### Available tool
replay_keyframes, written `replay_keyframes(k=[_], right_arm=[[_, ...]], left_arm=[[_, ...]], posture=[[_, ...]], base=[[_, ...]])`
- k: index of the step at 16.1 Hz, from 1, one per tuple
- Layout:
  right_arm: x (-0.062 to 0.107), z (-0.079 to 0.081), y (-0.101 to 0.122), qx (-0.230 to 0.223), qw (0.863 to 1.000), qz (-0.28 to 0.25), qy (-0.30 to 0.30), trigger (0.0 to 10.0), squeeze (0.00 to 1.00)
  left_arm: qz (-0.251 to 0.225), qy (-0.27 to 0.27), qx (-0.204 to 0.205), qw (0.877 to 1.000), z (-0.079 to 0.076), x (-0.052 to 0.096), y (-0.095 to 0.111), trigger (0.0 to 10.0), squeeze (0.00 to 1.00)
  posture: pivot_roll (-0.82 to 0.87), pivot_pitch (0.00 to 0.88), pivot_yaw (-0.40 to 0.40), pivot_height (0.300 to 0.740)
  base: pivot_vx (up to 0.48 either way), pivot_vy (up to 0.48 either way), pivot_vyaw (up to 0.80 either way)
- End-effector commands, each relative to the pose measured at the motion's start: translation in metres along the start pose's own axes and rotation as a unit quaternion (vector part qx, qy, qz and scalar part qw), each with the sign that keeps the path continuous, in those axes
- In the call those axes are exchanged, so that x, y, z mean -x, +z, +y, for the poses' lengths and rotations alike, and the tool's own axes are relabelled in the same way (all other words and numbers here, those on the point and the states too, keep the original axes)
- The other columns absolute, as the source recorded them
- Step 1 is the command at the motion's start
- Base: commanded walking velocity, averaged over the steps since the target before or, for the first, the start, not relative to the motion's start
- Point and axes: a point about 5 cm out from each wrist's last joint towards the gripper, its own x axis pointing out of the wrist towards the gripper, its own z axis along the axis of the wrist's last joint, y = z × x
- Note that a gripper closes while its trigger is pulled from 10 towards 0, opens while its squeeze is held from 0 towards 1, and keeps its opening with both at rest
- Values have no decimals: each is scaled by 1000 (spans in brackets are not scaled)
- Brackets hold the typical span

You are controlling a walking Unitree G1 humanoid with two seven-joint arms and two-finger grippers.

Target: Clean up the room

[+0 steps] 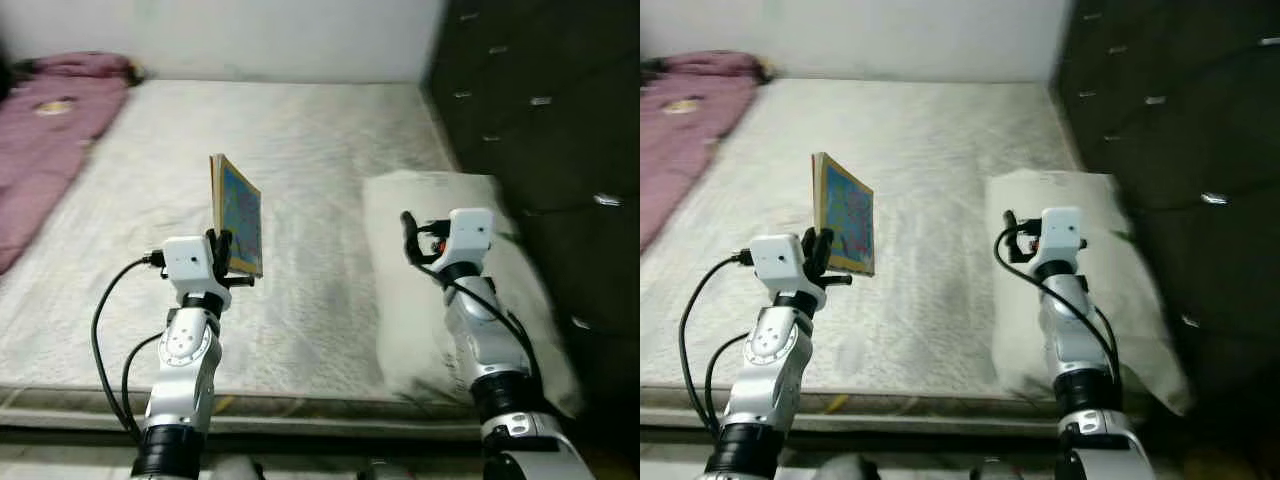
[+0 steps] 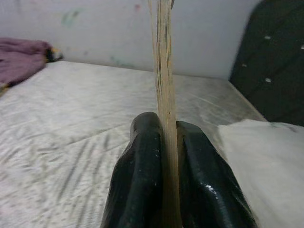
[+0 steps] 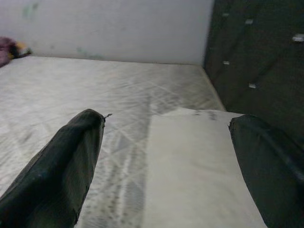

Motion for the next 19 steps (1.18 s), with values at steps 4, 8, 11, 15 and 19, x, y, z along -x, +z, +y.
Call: replay_keyframes(k=[4, 8, 11, 15, 19], right_arm=[[-1, 0, 1, 1, 1000, -2, 1, 10000, 0], [-1, 0, 0, 0, 1000, 3, 0, 10000, 0], [0, 0, -2, -3, 1000, 7, -1, 10000, 0], [3, 0, -4, 0, 1000, 9, -2, 10000, 0], [10, 0, -6, -1, 1000, 9, 2, 10000, 0]], left_arm=[[-17, -1, -1, 1000, 1, -2, 8, 10000, 0], [3, 10, 18, 1000, 2, 0, 2, 10000, 0], [6, 12, 17, 1000, 3, 0, 1, 10000, 0], [3, 23, 37, 999, 2, 3, 4, 10000, 0], [40, 1, 123, 992, -4, 9, -4, 10000, 0]], posture=[[-17, 0, 24, 740], [-19, 0, 22, 740], [-19, 0, 24, 740], [-16, 0, 24, 740], [-22, 0, 20, 740]], base=[[0, 0, -369], [0, 0, 0], [0, 0, -727], [0, 0, -800], [0, 0, -327]])
